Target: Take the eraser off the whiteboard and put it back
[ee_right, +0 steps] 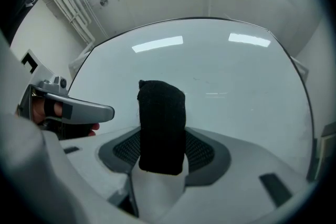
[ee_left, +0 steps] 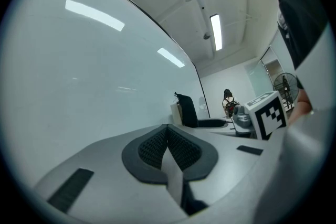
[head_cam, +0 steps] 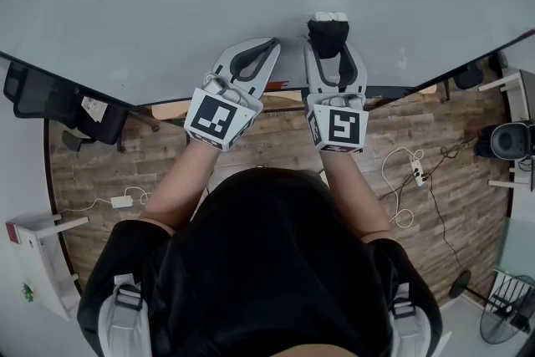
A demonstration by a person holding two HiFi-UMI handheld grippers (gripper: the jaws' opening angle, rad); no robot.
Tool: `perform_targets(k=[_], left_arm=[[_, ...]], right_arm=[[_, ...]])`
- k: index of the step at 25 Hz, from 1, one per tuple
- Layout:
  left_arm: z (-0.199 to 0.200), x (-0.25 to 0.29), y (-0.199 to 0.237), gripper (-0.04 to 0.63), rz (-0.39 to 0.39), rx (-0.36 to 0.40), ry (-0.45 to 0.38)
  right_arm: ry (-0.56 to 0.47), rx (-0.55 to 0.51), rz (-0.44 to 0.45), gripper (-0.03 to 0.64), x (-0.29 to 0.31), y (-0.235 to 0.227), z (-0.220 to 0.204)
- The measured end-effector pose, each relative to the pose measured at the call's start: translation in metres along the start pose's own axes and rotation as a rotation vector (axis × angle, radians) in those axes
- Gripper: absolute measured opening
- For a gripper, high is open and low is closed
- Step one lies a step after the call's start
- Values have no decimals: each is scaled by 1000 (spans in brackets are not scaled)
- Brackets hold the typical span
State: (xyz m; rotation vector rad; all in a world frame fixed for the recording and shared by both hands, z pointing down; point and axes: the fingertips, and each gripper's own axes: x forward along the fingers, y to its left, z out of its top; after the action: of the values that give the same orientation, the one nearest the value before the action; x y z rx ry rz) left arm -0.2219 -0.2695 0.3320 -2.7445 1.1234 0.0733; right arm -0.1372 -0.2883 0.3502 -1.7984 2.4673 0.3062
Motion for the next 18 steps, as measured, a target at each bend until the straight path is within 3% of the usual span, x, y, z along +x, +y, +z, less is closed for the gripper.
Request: perform_targets(k=[18], left_arm=[[-5,6,-1,-5,-20,-17,2]], right_arm=[[4,6,-29,225,7,-1,-4]])
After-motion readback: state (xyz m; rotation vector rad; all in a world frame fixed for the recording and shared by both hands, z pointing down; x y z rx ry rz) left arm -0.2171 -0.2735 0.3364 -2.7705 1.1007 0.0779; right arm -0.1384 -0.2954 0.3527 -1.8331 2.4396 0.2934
